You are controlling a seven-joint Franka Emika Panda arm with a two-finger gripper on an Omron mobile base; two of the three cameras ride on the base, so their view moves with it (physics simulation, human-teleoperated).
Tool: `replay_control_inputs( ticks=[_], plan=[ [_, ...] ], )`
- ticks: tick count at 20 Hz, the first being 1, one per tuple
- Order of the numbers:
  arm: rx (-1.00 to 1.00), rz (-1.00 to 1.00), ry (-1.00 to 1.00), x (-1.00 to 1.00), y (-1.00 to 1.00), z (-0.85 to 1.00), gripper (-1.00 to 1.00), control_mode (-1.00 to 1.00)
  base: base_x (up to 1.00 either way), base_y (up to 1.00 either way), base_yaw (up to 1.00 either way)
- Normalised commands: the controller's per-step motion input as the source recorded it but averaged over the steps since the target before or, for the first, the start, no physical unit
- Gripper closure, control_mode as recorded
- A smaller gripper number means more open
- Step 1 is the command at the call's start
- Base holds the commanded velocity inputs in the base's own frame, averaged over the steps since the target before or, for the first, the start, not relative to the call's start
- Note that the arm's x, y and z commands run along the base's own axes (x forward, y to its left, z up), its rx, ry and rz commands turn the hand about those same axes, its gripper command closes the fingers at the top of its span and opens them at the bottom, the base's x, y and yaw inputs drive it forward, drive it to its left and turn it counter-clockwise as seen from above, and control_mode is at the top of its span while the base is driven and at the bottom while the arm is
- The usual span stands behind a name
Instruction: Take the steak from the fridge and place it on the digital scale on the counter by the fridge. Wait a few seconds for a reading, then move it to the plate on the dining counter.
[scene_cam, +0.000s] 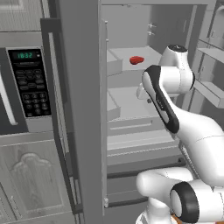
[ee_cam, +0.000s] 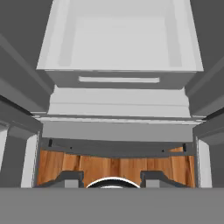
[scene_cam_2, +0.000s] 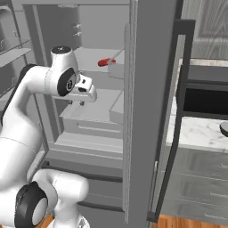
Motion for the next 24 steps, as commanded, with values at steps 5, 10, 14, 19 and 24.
replay_control_inputs(
  ticks=[5,10,14,19,24],
  plan=[
    [0.0,0.0,-0.13,-0.3,0.0,0.0,-1.0,-1.0,0.0,0.0,0.0],
    [0.0,-0.02,-0.34,-0.4,0.0,0.28,-1.0,-1.0,0.0,0.0,0.0],
    [0.0,0.0,-0.24,-0.03,0.0,0.5,-1.0,-1.0,0.0,0.0,0.0],
    [0.0,-0.01,-0.08,0.07,0.0,0.55,-1.0,-1.0,0.0,0.0,0.0],
    [0.01,-0.04,0.0,0.25,0.0,0.6,-1.0,-1.0,0.0,0.0,0.0]
  ],
)
